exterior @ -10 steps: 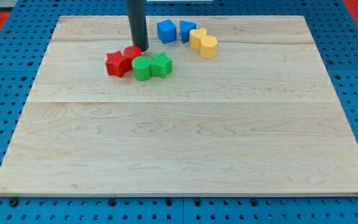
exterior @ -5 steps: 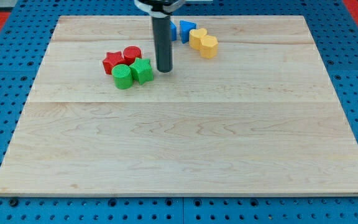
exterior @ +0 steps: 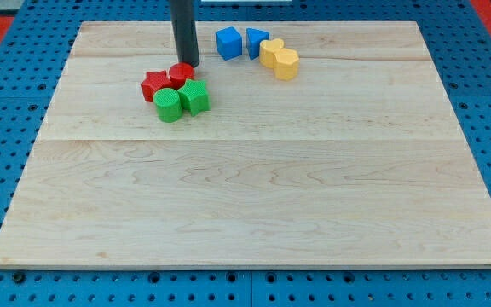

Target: Move the red blocks into the green blocks

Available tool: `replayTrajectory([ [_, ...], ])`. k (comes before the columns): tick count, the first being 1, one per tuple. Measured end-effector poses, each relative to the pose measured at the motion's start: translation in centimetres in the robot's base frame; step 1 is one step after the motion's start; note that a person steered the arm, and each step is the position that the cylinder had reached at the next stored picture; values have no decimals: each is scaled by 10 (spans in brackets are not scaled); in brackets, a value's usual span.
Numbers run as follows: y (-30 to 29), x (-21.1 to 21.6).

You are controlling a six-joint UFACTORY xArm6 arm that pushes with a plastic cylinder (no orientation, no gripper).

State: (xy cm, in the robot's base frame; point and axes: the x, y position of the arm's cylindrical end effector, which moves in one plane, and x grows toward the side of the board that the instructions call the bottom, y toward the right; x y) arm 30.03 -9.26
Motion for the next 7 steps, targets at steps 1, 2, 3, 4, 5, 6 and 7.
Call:
replayTrajectory([
  [1,0,21],
  [2,-3,22],
  [3,-3,23],
  [4,-4,21],
  [5,-16,21],
  [6,-25,21],
  [7,-29,21],
])
